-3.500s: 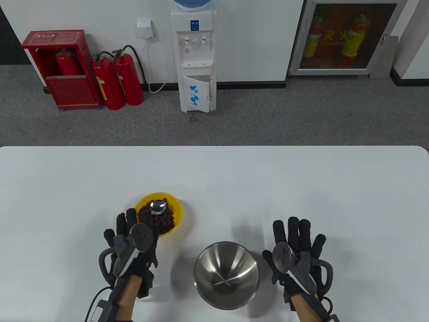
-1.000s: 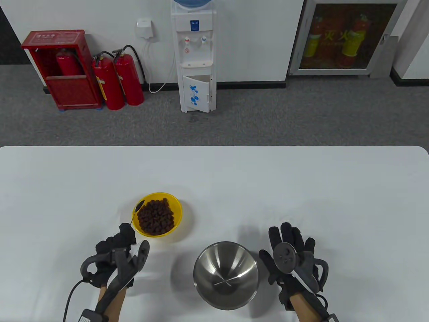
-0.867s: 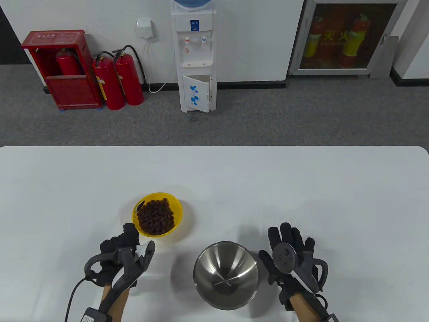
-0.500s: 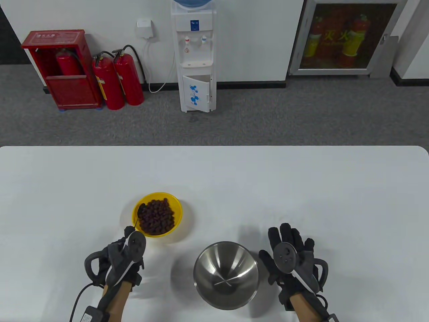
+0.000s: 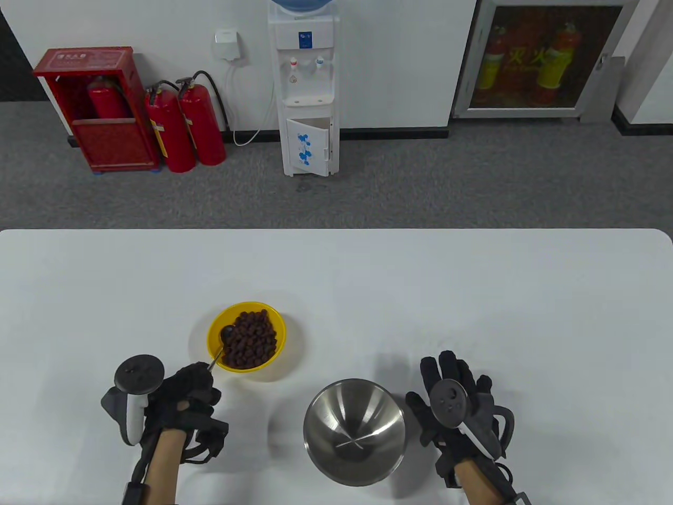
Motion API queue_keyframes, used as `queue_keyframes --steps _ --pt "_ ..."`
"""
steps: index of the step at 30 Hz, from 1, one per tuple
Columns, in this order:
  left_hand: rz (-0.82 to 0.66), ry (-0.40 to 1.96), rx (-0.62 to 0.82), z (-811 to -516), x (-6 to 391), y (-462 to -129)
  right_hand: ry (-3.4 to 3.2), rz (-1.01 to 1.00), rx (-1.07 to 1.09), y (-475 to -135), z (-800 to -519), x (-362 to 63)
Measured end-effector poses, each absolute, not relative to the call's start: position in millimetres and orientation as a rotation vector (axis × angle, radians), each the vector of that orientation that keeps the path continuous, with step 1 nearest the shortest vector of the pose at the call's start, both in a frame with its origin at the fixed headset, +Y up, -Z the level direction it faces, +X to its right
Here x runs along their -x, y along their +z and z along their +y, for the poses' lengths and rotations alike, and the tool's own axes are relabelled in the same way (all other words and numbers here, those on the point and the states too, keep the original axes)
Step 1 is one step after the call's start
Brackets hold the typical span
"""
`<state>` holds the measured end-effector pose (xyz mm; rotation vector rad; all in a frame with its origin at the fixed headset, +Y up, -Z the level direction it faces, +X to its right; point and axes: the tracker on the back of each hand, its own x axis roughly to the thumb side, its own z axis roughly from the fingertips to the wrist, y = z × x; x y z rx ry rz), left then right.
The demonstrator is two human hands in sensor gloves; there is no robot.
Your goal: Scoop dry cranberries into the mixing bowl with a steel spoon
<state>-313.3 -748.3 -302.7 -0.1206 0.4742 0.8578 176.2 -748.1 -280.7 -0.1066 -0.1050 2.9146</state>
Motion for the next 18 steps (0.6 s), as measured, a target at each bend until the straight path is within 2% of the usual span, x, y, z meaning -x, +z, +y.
queue_keyframes --steps 10,13,18 --pt "0.398 0.666 0.078 -741.4 301.3 -304.8 2.911 -0.101 0.106 -281.0 -748.4 -176.7" --pt "0.418 0.754 0.096 -743.3 305.3 -305.6 2.909 -0.099 0.104 -281.1 -748.5 -176.6" --pt "0.474 1.089 0.215 -762.9 317.5 -305.8 2.901 -0.094 0.103 -281.4 -748.8 -176.8"
